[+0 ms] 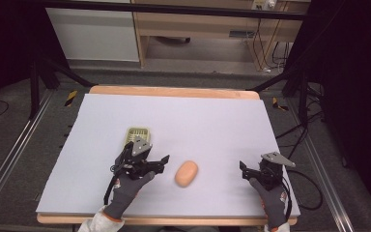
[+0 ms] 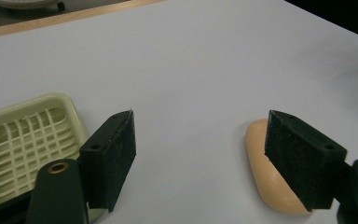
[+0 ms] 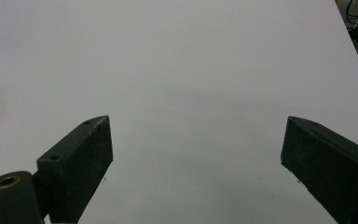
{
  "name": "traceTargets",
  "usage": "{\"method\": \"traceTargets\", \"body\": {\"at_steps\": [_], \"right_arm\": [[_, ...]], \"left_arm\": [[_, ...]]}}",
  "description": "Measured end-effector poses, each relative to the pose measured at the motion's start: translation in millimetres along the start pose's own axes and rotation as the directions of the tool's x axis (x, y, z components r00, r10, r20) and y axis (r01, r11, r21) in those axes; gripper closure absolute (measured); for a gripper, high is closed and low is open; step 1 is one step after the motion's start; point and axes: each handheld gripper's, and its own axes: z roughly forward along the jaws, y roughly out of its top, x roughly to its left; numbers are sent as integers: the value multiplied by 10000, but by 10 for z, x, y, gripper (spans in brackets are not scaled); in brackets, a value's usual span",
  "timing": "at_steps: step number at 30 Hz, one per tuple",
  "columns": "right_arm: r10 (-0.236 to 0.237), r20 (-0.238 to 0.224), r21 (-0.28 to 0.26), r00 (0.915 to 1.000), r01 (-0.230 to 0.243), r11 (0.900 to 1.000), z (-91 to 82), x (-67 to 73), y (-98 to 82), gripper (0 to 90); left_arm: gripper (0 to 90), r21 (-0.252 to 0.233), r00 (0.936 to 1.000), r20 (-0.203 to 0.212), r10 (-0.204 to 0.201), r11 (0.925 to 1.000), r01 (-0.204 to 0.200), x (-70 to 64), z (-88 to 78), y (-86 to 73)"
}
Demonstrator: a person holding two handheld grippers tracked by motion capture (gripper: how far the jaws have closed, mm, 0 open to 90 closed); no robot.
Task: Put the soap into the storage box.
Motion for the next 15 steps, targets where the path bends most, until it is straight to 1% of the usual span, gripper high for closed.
{"method": "traceTargets", "body": {"at_steps": [4,8,15], "right_arm": [[-19,13,7,10000,19,10000,3,-1,6,95],[64,19,-8,10000,-64,10000,-7,-9,10,95],[42,31,-23,10000,-42,10000,2,-7,11,89]], "left_arm": [[239,31,10000,45,45,10000,-45,-36,26,15],[238,53,9999,114,114,9999,-114,-82,56,25],[236,198,9994,237,262,9994,-267,-189,141,36]]}}
